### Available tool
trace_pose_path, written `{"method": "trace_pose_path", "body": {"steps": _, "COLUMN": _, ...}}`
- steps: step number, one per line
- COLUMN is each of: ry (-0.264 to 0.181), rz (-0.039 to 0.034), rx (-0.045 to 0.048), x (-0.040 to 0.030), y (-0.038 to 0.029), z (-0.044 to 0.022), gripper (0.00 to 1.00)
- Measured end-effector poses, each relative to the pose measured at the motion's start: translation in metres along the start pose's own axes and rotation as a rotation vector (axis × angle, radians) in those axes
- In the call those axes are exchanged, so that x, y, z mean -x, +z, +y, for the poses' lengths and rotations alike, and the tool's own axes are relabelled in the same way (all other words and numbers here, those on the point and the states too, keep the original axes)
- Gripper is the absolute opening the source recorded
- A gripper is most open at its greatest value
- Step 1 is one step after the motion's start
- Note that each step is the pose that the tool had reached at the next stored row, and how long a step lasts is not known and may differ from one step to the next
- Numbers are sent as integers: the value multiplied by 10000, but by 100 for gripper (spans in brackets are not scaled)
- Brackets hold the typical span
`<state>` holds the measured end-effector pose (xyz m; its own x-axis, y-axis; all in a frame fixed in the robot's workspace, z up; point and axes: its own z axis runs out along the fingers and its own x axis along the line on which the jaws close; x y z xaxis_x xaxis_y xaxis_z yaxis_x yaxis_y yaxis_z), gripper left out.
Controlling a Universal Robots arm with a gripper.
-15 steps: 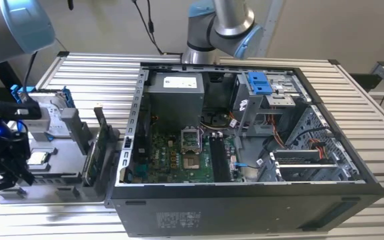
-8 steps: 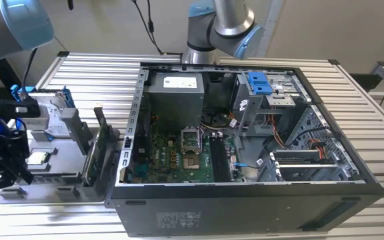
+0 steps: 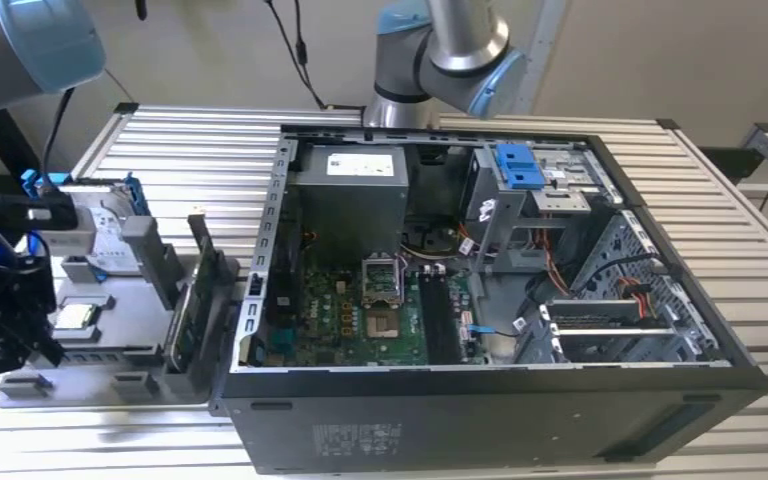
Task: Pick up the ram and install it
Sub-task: 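Pick up the ram and move it above insertion slot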
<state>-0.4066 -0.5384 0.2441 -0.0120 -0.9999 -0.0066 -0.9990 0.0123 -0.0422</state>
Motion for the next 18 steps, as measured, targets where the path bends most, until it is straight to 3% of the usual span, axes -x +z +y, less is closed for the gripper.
{"method": "trace_pose_path", "body": {"steps": 18, "ry": 0, "rz": 0, "rx": 0, "x": 1, "y": -129, "z": -5, "gripper": 14}}
